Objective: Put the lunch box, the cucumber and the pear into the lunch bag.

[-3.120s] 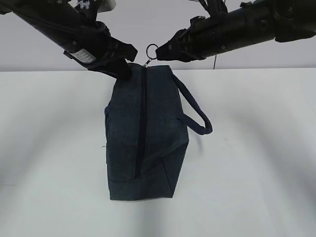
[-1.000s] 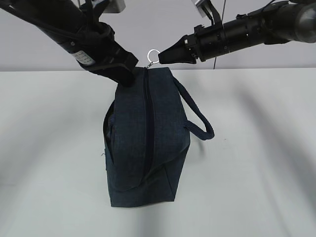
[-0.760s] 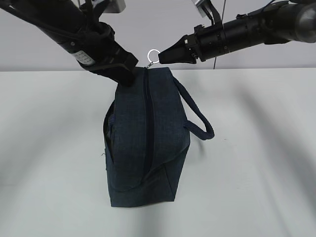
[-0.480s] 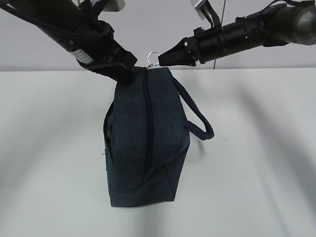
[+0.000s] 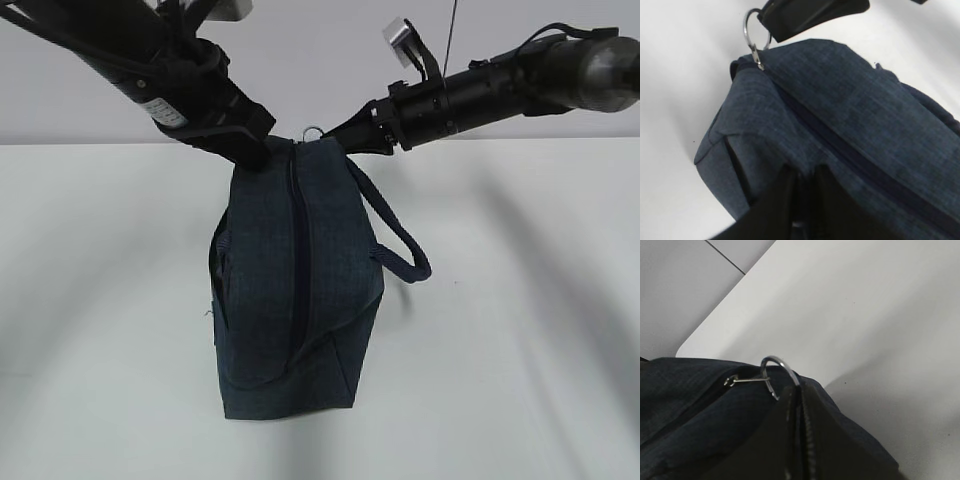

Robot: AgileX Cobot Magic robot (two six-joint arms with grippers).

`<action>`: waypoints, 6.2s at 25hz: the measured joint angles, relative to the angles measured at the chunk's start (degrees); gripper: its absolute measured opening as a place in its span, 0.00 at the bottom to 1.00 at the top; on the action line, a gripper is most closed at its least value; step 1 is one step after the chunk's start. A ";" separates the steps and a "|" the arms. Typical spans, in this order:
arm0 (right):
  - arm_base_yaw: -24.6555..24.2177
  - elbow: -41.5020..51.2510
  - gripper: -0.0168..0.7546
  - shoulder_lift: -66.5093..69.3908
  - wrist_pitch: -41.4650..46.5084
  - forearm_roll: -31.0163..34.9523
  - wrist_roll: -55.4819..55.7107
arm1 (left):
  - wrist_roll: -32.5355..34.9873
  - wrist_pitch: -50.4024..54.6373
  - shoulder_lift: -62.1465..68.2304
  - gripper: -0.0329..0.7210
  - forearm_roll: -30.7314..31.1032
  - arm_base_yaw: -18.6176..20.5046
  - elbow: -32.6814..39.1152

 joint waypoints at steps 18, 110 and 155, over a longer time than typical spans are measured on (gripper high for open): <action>0.00 -0.81 0.02 3.37 0.18 0.00 -0.88 | 1.24 -0.67 0.00 0.08 -0.26 0.00 0.05; -4.96 -10.72 0.61 4.96 -2.94 0.00 6.06 | 35.87 1.60 1.76 0.09 -8.69 -4.63 0.09; -10.02 4.13 0.42 -1.98 -2.84 0.00 10.70 | 37.28 1.33 0.04 0.09 -5.49 -4.73 0.09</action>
